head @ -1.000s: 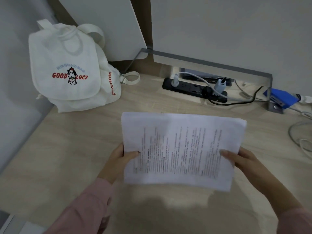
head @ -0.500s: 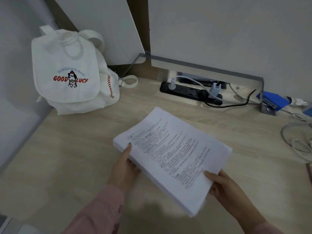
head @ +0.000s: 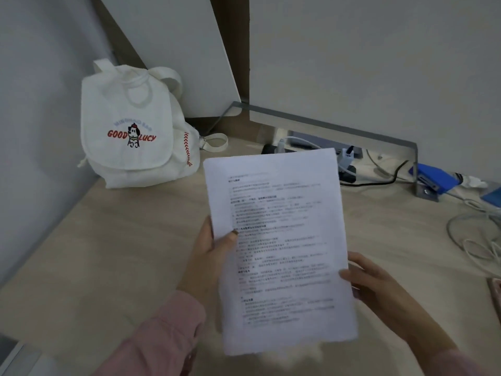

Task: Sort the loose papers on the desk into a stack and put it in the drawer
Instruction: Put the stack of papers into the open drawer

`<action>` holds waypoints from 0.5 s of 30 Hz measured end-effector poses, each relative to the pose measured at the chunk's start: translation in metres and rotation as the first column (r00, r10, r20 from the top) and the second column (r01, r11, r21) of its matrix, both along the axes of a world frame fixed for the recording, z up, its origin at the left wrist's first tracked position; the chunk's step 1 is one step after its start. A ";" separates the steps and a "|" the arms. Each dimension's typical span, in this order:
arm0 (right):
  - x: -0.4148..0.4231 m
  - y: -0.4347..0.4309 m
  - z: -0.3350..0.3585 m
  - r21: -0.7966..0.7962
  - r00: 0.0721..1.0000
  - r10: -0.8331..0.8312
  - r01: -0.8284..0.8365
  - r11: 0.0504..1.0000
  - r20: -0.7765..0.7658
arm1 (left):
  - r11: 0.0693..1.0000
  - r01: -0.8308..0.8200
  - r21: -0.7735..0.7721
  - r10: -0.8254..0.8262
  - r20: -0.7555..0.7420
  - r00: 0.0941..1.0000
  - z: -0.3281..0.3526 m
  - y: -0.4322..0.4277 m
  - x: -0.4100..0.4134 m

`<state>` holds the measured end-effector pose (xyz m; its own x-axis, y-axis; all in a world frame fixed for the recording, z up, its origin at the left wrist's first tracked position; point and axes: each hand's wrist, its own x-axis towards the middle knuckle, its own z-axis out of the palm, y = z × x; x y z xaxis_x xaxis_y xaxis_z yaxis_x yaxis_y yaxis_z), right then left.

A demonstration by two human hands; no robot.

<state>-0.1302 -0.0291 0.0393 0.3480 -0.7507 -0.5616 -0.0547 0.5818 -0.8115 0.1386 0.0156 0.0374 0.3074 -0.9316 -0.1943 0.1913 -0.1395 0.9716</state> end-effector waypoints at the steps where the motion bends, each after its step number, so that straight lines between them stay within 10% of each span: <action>1: 0.006 -0.003 0.005 -0.058 0.999 0.023 -0.025 0.998 -0.035 | 0.999 0.031 -0.029 -0.030 0.029 0.999 0.003 0.000 -0.002; 6: 0.034 -0.002 0.014 -0.389 0.963 -0.265 0.228 0.893 -0.043 | 0.993 -0.030 -0.112 0.041 0.094 0.995 0.004 0.010 -0.012; 15: 0.041 0.002 -0.007 -0.338 0.936 -0.322 0.259 0.905 -0.142 | 0.977 -0.211 -0.021 0.212 0.131 0.968 -0.017 0.019 -0.027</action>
<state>-0.0894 -0.0267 0.0326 -0.0022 -0.9480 -0.3183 -0.0930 0.3171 -0.9438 0.1113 0.0349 0.0200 0.5200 -0.8438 -0.1325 0.0859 -0.1027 0.9910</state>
